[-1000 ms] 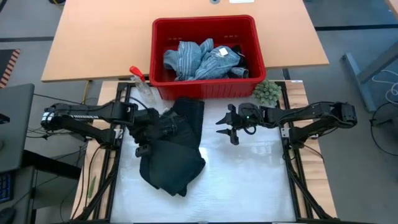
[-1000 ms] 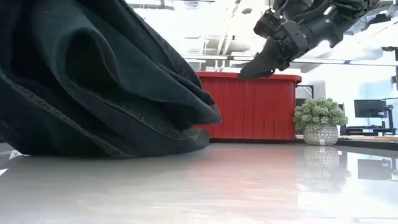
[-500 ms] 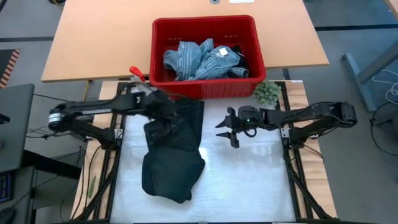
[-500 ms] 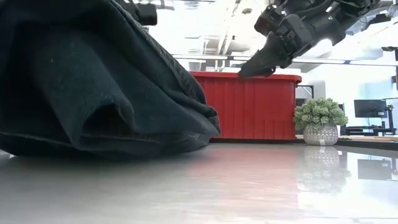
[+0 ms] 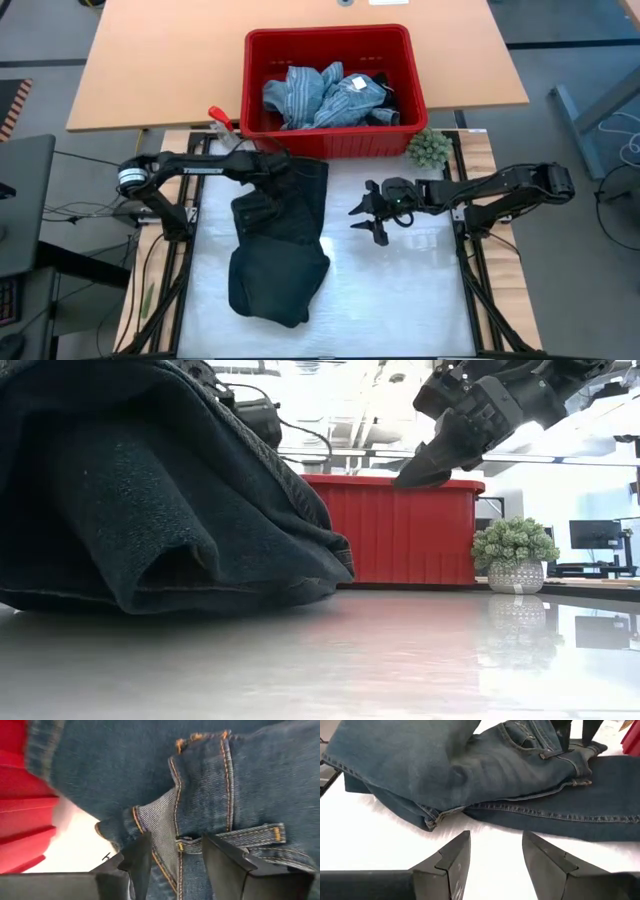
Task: Fold Laundry from Bin
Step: Fold the dark blue pants
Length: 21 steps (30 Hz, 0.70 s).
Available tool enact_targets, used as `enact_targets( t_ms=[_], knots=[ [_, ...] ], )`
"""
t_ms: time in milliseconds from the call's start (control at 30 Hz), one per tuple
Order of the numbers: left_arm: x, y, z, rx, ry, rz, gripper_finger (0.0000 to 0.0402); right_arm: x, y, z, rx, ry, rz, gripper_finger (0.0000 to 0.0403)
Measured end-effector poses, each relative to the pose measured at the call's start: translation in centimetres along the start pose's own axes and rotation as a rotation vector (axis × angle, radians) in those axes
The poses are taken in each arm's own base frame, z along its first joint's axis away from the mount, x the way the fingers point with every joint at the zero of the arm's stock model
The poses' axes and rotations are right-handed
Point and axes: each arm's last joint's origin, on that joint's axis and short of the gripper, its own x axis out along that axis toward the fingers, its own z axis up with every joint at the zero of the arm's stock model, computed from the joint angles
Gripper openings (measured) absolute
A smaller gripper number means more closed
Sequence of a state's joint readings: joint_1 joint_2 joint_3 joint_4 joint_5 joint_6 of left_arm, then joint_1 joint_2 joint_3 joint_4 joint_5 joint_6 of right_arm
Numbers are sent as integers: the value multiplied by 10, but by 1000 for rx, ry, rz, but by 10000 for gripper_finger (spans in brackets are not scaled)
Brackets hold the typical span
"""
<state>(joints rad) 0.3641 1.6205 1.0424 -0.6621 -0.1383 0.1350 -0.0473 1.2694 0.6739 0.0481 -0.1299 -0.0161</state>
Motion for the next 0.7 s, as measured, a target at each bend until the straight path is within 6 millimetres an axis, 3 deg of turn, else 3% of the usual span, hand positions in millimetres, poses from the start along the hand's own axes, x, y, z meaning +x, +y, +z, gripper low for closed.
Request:
enact_targets(
  t_ms=[267, 367, 500, 600, 700],
  knots=[
    [17, -7, 2, 31, 18, -181, 150, 0, 0, -2, 3, 25, 1, 205],
    [26, -11, 3, 20, 32, -234, 109, 0, 0, -3, 19, 35, 1, 205],
    [34, -17, 3, 19, 44, -341, 19, 0, 0, -6, 51, 57, 1, 205],
    [29, -23, 8, 32, 26, -400, 10, 0, 0, -7, 60, 73, 0, 205],
    [10, -23, 16, 44, -31, -415, 4, 0, 0, -7, 72, 73, 0, 205]
  ],
)
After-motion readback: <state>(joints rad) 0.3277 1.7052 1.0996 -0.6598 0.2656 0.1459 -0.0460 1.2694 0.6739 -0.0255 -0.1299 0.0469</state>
